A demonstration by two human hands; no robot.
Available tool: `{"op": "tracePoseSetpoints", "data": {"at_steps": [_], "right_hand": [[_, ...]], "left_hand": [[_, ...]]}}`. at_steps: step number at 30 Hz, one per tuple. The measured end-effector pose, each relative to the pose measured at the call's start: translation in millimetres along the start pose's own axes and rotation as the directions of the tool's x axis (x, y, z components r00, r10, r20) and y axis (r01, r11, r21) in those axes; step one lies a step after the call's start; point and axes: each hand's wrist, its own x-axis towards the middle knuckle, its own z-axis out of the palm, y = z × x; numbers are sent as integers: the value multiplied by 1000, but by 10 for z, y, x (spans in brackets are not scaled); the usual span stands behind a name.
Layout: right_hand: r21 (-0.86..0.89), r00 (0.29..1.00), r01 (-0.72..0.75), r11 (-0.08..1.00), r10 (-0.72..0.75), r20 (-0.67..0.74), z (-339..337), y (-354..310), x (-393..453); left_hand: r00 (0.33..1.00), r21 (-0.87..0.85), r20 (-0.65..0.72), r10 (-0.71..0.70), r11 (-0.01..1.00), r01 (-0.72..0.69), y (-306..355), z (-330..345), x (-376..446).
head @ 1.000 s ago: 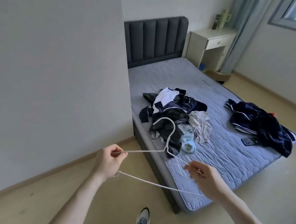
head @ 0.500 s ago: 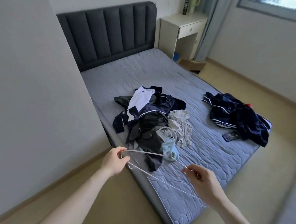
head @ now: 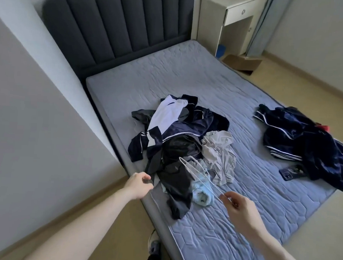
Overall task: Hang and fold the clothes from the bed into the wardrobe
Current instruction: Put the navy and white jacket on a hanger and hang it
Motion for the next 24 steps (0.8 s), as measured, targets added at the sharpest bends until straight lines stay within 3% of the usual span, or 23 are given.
{"op": "tracePoseSetpoints", "data": {"at_steps": [8, 17, 21, 24], "right_hand": [[39, 995, -56, 998, 59, -82, 646, 95, 1382], [184, 986, -82, 979, 107, -130, 1615, 456, 2417], [219, 975, -155, 963, 185, -122, 1787, 578, 2517], [262, 957, -222, 939, 262, -128, 1727, 535, 2442]], "left_hand": [[999, 117, 43, -4, 993, -1, 360, -57, 2346], [994, 257, 88, -64, 966, 40, -36, 345, 4299], [985, 76, 148, -86, 994, 76, -209, 552, 4587], [995, -272, -99, -24, 962, -4, -150, 472, 4491]]}}
